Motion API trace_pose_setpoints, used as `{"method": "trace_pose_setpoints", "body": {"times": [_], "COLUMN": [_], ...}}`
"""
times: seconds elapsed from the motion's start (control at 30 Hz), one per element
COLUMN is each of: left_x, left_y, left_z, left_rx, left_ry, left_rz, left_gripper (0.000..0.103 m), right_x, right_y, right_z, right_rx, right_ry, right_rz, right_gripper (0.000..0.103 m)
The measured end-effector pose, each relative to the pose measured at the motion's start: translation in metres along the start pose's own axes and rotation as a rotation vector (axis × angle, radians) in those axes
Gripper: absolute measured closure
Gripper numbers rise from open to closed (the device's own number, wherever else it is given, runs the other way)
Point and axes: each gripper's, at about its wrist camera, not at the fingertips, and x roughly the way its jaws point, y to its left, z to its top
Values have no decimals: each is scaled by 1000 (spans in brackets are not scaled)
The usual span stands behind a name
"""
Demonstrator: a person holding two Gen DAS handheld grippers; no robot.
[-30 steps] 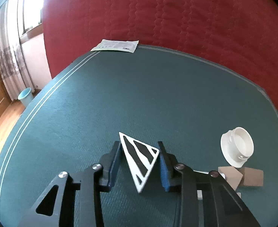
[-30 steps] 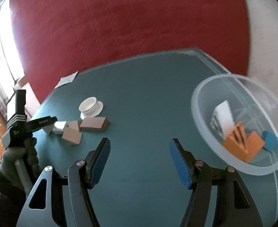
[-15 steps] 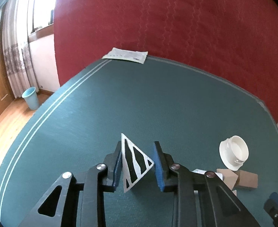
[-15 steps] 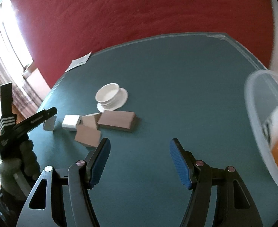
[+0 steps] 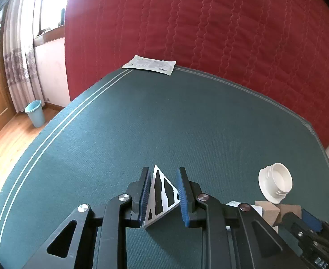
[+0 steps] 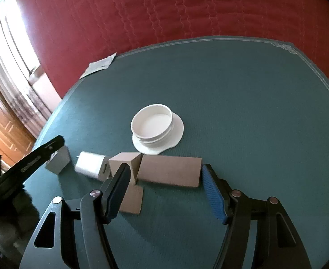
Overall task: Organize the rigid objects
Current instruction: 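Move the right gripper to the brown plank while the left gripper holds the triangle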
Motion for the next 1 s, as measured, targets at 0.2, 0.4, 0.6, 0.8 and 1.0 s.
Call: {"method": "trace_pose_setpoints", "body": {"times": [0.2, 0.4, 0.6, 0.8, 1.0], "left_x": [2, 11, 17, 17, 17], "left_y": [1, 6, 9, 9, 7], "left_z": [0, -2, -3, -3, -5], "left_rx": [-13, -38, -34, -20, -4], "left_ry": [7, 48, 74, 79, 82], "left_rz": [13, 36, 52, 54, 59], "left_gripper": [62, 42, 41, 41, 39], "right_x": [5, 7, 5, 6, 7], "right_y": [8, 11, 8, 6, 6], "right_z": [0, -4, -5, -5, -6], "right_rx": [-55, -139, -139, -138, -151], "right_ry": [-18, -27, -30, -32, -30], "right_rz": [-58, -109, -125, -150, -159], "right_gripper": [37, 37, 37, 37, 35]}}
